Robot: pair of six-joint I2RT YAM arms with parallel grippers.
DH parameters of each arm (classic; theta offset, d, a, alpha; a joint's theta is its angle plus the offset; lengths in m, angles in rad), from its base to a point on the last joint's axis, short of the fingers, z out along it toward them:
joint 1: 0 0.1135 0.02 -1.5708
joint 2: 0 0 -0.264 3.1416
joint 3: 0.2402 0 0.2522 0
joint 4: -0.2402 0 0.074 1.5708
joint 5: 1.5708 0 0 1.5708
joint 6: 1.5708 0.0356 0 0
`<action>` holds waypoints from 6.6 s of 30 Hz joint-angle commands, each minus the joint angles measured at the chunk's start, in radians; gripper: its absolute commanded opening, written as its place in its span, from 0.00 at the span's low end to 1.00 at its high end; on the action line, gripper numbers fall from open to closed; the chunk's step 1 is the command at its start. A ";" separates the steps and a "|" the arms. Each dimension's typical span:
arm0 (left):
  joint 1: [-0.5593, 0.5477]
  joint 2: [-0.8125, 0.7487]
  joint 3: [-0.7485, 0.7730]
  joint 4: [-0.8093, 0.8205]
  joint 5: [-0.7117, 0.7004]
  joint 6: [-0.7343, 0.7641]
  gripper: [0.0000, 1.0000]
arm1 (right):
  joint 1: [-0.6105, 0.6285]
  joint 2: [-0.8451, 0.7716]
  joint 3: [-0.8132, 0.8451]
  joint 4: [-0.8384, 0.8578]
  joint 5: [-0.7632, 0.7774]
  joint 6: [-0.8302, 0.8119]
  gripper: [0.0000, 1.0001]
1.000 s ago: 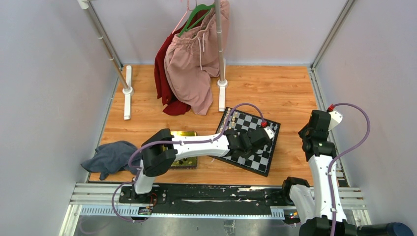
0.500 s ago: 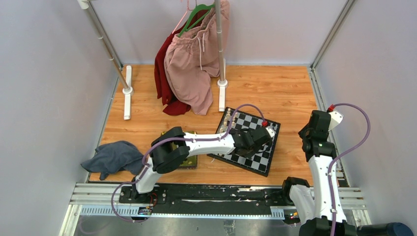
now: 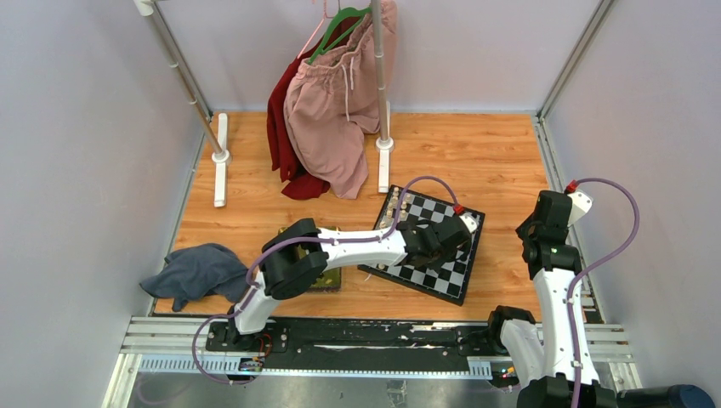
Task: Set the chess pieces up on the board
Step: Adjust the chess piece on the chessboard, then pick up the chess piece from the storage box.
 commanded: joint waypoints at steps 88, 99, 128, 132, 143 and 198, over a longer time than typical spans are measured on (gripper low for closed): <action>0.028 0.089 0.018 0.096 -0.004 -0.079 0.00 | -0.003 0.030 -0.009 0.017 -0.007 -0.019 0.22; 0.059 0.081 -0.014 0.164 0.056 -0.161 0.00 | -0.002 0.041 -0.002 0.020 -0.004 -0.022 0.22; 0.076 0.086 -0.034 0.230 0.159 -0.241 0.00 | -0.001 0.053 -0.017 0.040 -0.011 -0.022 0.22; 0.076 0.087 -0.038 0.232 0.165 -0.240 0.00 | -0.001 0.055 -0.019 0.042 -0.011 -0.023 0.22; 0.075 0.078 -0.059 0.229 0.164 -0.230 0.00 | -0.002 0.060 -0.017 0.045 -0.014 -0.022 0.23; 0.075 -0.026 -0.196 0.250 0.089 -0.238 0.00 | -0.002 0.043 0.001 0.015 -0.018 -0.029 0.22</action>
